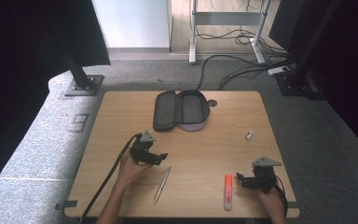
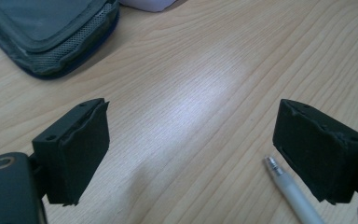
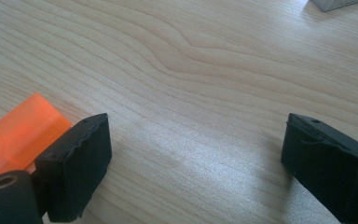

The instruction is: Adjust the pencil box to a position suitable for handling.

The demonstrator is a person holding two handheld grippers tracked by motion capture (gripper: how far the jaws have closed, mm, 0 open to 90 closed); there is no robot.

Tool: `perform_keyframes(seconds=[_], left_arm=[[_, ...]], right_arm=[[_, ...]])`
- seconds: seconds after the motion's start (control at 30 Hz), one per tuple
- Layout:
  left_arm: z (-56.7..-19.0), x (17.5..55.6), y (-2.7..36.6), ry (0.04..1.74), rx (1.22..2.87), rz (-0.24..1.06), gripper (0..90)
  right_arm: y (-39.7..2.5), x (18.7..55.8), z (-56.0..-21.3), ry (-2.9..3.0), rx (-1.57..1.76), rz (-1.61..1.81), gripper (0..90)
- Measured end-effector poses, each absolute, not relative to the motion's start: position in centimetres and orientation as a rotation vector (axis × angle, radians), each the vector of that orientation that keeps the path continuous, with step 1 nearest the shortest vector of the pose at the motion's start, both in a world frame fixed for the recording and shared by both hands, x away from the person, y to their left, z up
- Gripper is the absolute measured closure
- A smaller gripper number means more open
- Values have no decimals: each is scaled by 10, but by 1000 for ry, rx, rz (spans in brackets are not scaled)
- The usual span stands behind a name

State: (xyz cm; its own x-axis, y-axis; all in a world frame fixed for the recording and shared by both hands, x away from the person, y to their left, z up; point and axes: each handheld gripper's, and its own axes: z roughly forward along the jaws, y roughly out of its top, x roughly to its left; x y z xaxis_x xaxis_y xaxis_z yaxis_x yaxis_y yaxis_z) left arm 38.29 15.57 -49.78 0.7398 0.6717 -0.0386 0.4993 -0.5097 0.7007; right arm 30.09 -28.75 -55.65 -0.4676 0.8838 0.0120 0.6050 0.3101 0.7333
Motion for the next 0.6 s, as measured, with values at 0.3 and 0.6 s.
perform_keyframes(seconds=[0.3, 0.6], left_arm=[[-490, 393, 144, 850, 2254, 326, 118], [-486, 403, 134, 834, 2250, 315, 129]], right_arm=[[-288, 301, -556, 2190, 1326, 965, 78], [-288, 301, -556, 2190, 1326, 965, 78]])
